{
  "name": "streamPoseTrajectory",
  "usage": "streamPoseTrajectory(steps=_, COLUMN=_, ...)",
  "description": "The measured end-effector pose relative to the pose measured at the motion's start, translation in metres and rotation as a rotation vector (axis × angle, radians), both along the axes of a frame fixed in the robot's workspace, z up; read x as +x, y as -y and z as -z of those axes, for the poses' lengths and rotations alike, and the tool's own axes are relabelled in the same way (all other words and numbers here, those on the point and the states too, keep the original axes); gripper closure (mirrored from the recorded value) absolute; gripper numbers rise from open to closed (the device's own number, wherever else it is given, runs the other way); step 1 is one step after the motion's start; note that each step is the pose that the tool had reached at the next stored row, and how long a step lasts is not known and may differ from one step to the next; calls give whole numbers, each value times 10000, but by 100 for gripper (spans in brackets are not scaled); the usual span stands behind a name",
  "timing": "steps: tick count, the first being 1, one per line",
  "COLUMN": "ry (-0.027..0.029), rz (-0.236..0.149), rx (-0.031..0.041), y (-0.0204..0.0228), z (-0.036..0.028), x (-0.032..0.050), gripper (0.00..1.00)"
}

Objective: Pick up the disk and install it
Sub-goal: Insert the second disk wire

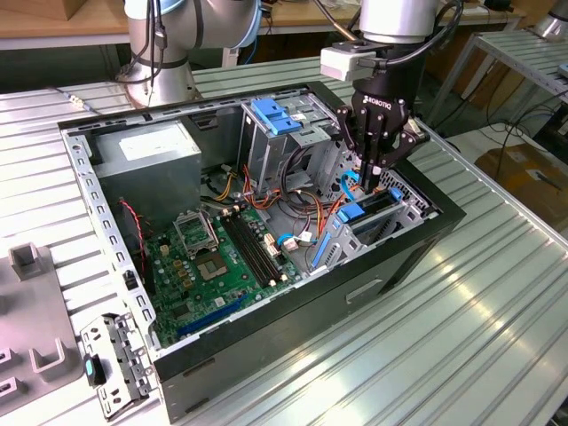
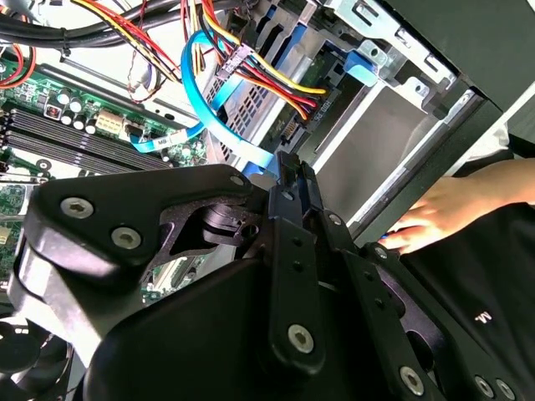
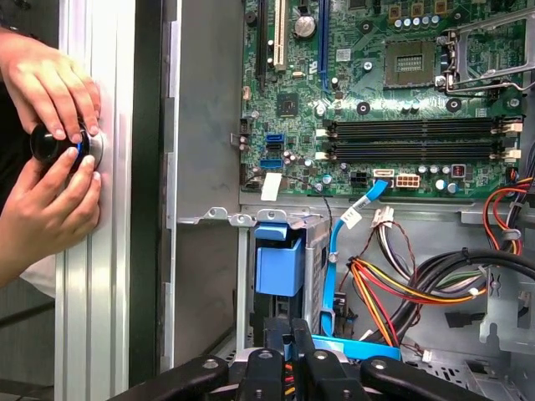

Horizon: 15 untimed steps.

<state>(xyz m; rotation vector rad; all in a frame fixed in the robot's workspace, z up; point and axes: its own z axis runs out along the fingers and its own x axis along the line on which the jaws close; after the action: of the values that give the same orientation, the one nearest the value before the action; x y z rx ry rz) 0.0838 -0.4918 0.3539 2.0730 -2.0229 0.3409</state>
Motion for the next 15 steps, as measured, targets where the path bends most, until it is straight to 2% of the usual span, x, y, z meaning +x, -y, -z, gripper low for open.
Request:
streamPoseTrajectory(steps=7, ry=26, rz=-3, rx=0, y=0, z=0, x=-44, gripper=84)
streamPoseTrajectory(steps=8, ry=50, rz=-4, rx=2, y=1, z=2, x=-50, gripper=84)
streamPoseTrajectory(steps=10, ry=137, rz=-11, rx=13, y=14, z=8, x=-59, gripper=84)
streamPoseTrajectory(steps=11, ry=162, rz=-16, rx=57, y=28, z=10, x=-59, gripper=84)
streamPoseTrajectory(steps=12, ry=188, rz=-21, rx=159, y=57, z=11, x=-61, gripper=84)
streamPoseTrajectory(steps=15, ry=246, rz=-27, rx=366, y=112, z=16, x=-61, gripper=84)
